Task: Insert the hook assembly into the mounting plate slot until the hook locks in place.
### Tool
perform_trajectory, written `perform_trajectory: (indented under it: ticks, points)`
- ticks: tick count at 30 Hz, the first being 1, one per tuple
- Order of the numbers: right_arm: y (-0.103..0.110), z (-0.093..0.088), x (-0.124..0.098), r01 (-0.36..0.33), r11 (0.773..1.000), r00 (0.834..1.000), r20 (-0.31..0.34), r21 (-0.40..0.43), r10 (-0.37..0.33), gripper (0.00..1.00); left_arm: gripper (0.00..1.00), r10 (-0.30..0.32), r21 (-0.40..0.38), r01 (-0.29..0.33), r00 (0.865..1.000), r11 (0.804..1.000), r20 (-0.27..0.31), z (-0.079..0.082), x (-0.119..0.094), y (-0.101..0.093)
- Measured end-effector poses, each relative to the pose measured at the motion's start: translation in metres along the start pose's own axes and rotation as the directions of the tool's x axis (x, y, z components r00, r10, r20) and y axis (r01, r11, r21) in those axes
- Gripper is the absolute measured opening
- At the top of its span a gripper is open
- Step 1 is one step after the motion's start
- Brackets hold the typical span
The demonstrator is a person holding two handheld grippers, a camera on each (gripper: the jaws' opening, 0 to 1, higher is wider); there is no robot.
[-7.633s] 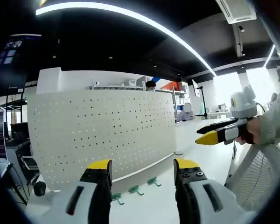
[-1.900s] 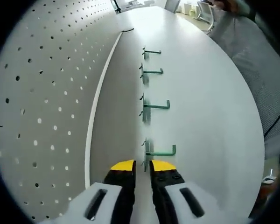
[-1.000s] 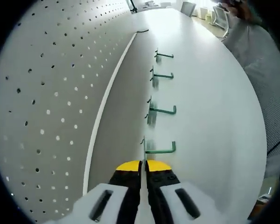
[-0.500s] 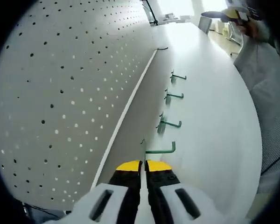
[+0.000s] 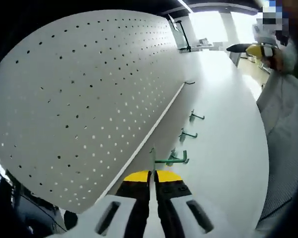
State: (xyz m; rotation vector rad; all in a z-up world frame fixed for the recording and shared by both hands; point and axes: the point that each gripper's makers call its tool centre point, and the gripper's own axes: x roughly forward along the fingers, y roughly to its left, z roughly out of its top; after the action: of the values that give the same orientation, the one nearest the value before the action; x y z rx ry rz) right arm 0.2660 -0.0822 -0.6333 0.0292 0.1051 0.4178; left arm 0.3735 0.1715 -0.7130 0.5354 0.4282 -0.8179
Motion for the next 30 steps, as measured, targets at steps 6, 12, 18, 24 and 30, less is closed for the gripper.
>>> perform_trajectory:
  ticks: [6, 12, 18, 24, 30]
  points:
    - [0.004, -0.001, 0.000, -0.019, 1.000, 1.000, -0.010, 0.004, 0.019, 0.50, 0.03, 0.077, -0.171, -0.050, 0.985, 0.984, 0.157, 0.032, -0.015, -0.005]
    - [0.008, 0.001, 0.000, -0.032, 0.999, 0.999, -0.004, 0.004, 0.032, 0.46, 0.03, 0.127, -0.195, -0.079, 0.960, 0.978, 0.248, 0.054, -0.026, -0.017]
    - [0.010, 0.006, -0.001, -0.044, 0.999, 0.999, 0.012, 0.018, 0.044, 0.41, 0.03, 0.190, -0.247, -0.098, 0.906, 0.964, 0.379, 0.085, -0.041, -0.022]
    - [0.011, 0.005, -0.001, -0.049, 0.999, 0.999, 0.004, 0.025, 0.049, 0.39, 0.03, 0.244, -0.268, -0.128, 0.853, 0.955, 0.462, 0.103, -0.059, -0.027]
    - [0.011, 0.011, -0.003, -0.041, 0.999, 0.999, 0.024, 0.013, 0.041, 0.33, 0.03, 0.282, -0.321, -0.129, 0.822, 0.938, 0.495, 0.113, -0.074, -0.029]
